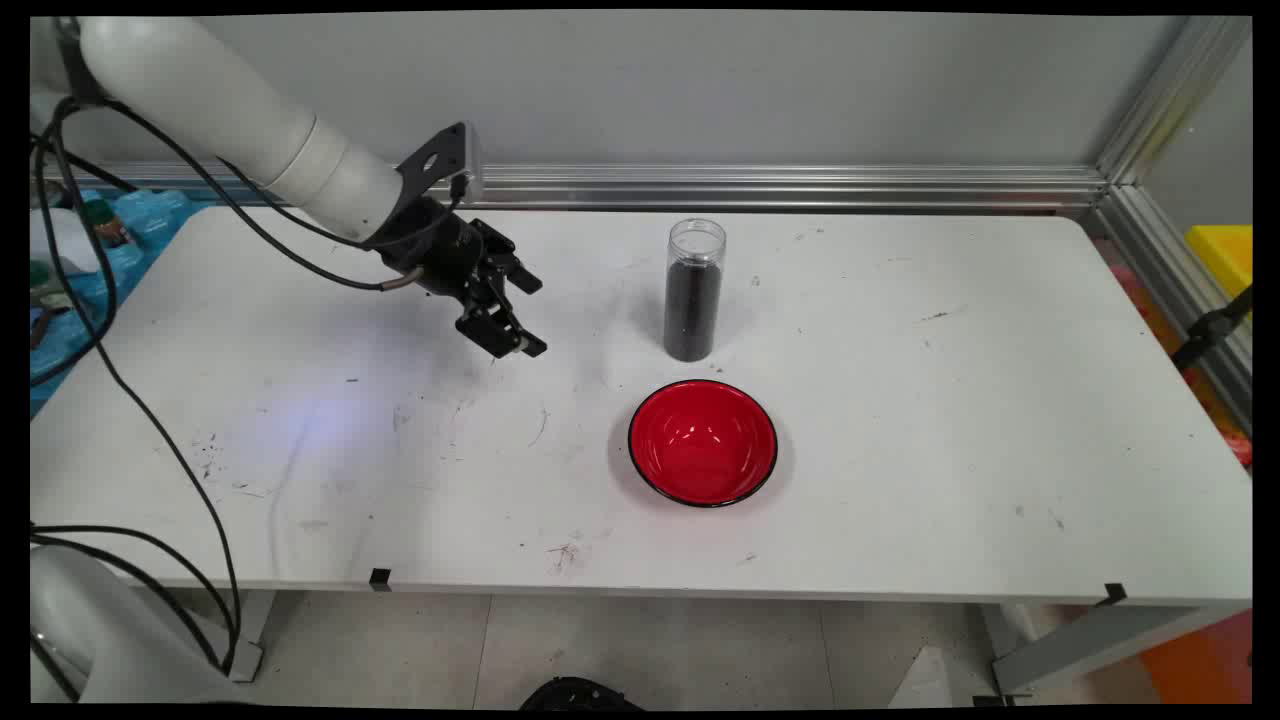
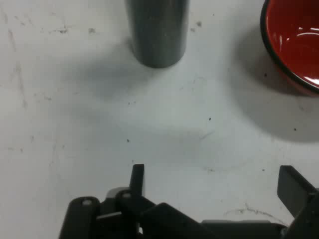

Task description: Pick up the black seasoning powder from the table

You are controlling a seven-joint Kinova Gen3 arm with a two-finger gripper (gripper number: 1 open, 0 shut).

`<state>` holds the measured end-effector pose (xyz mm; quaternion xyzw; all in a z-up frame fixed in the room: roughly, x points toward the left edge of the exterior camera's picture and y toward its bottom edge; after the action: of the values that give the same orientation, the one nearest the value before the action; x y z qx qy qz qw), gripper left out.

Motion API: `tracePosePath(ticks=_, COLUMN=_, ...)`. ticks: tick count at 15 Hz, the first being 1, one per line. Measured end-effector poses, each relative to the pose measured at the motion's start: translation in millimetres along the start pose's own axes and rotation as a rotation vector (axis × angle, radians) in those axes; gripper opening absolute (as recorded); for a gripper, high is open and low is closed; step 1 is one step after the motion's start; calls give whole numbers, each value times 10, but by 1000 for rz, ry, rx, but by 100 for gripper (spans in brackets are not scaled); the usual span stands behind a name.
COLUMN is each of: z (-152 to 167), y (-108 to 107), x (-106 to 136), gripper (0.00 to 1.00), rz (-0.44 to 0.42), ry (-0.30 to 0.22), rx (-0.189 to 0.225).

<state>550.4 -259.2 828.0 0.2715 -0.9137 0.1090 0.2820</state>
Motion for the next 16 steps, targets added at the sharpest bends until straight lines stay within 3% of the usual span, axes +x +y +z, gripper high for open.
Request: tracePosePath(ticks=16, z=699, y=-183, x=136, gripper=100, rz=-40, ry=130, rx=23)
